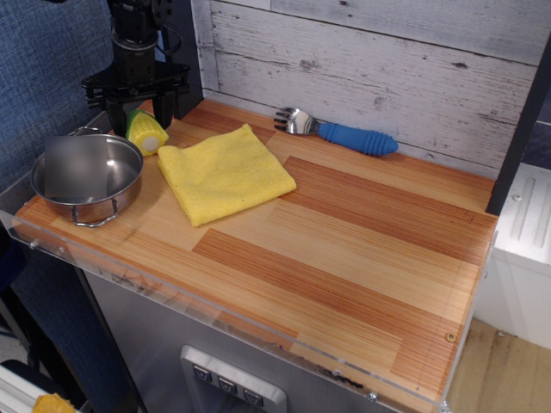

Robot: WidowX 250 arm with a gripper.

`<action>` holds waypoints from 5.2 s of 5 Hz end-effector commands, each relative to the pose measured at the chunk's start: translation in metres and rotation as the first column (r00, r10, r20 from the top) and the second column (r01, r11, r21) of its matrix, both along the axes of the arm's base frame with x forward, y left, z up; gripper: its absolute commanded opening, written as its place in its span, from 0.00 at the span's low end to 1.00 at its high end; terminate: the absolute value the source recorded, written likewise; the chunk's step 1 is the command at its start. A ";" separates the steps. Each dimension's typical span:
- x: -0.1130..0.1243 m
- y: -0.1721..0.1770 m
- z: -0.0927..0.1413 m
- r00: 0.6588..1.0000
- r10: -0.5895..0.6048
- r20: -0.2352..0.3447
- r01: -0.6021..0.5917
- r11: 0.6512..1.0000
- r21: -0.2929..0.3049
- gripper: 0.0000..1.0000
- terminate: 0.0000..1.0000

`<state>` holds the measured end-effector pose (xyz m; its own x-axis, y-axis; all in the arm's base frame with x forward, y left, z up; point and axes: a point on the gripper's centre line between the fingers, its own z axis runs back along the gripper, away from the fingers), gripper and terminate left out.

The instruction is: Put the corn on the bottom-right corner of the counter.

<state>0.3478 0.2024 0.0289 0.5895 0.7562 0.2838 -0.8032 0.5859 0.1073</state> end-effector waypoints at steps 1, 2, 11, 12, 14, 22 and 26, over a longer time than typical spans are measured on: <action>-0.001 -0.008 0.041 0.996 -0.029 0.088 0.027 0.999 0.018 0.00 0.00; 0.003 -0.016 0.065 0.989 -0.055 0.138 0.053 0.998 0.016 0.00 0.00; -0.109 -0.276 0.066 0.716 -0.685 0.130 0.686 0.726 0.045 0.00 0.00; -0.113 -0.286 0.050 0.706 -0.698 0.119 0.699 0.714 0.041 0.00 0.00; -0.118 -0.297 0.016 0.695 -0.717 0.058 0.716 0.697 0.032 0.00 0.00; -0.109 -0.281 0.056 0.712 -0.693 0.113 0.691 0.720 0.063 1.00 0.00; -0.110 -0.268 0.105 0.697 -0.691 0.194 0.692 0.718 0.073 1.00 0.00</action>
<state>0.2503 -0.0769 0.1237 0.8943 0.1532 0.4205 -0.1735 0.9848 0.0101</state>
